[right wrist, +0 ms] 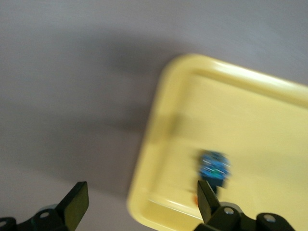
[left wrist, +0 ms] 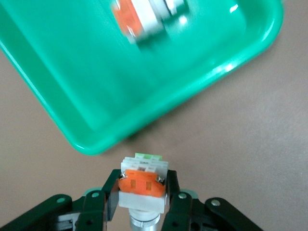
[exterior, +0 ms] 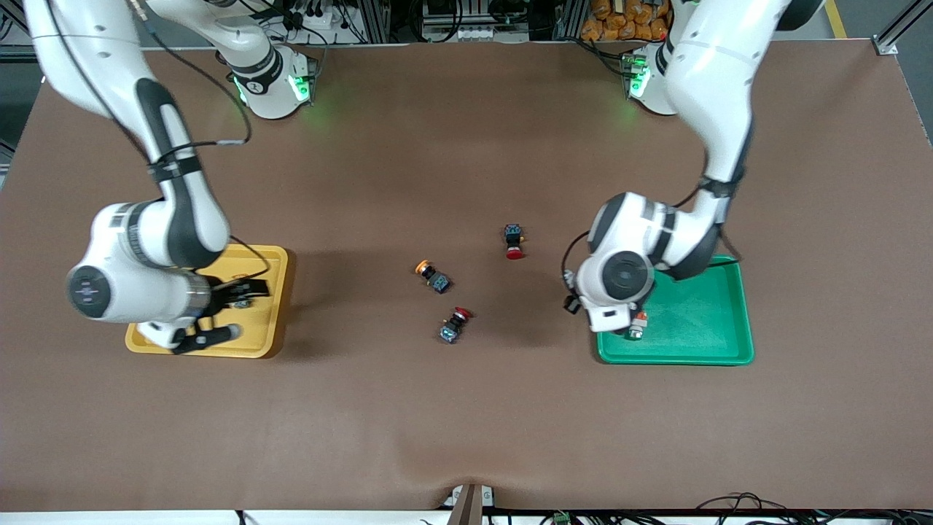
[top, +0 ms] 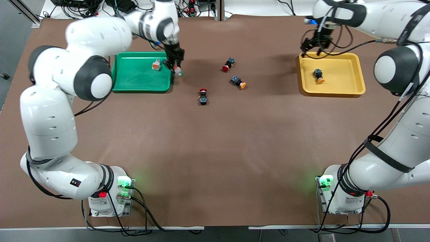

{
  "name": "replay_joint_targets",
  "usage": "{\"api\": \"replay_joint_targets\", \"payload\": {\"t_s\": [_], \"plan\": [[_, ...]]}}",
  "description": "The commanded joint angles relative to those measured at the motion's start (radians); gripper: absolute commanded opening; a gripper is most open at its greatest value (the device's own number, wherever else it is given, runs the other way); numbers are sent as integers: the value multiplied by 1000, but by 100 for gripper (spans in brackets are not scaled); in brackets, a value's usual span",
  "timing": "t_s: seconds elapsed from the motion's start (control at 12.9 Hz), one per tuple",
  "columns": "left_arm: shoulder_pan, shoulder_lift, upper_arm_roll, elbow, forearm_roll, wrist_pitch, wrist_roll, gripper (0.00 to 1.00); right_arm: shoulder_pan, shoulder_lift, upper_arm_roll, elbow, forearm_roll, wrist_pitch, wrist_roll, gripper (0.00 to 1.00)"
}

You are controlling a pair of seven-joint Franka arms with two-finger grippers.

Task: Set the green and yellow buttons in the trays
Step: 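Release the second white button in the green tray while the right gripper reaches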

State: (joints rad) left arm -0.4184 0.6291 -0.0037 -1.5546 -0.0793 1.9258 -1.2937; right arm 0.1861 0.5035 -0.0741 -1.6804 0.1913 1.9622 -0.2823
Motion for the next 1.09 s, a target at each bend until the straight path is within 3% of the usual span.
{"api": "replay_joint_targets", "payload": {"t_s": [0.0,0.16,0.47,0.54,0.62,0.7,0.78,1.01], "plan": [[100,-60,-4,-2,19,-64,199,0,158,-8,-9,21,8,38,14,100],[177,-65,-2,-2,24,-71,373,0,252,7,-9,30,10,113,14,100],[245,-25,-7,-9,260,-45,500,0,360,99,-9,126,48,138,14,100],[275,0,-9,-7,263,-12,563,8,362,105,-9,134,63,145,14,100],[291,9,-9,-7,262,16,602,32,375,107,-9,137,66,158,14,100],[302,26,-10,1,253,24,610,80,400,107,-9,137,65,161,8,100],[303,30,-9,1,253,33,610,100,423,107,-9,137,63,161,5,100],[300,34,-9,1,251,44,608,100,478,101,-9,136,60,158,-53,100]]}}
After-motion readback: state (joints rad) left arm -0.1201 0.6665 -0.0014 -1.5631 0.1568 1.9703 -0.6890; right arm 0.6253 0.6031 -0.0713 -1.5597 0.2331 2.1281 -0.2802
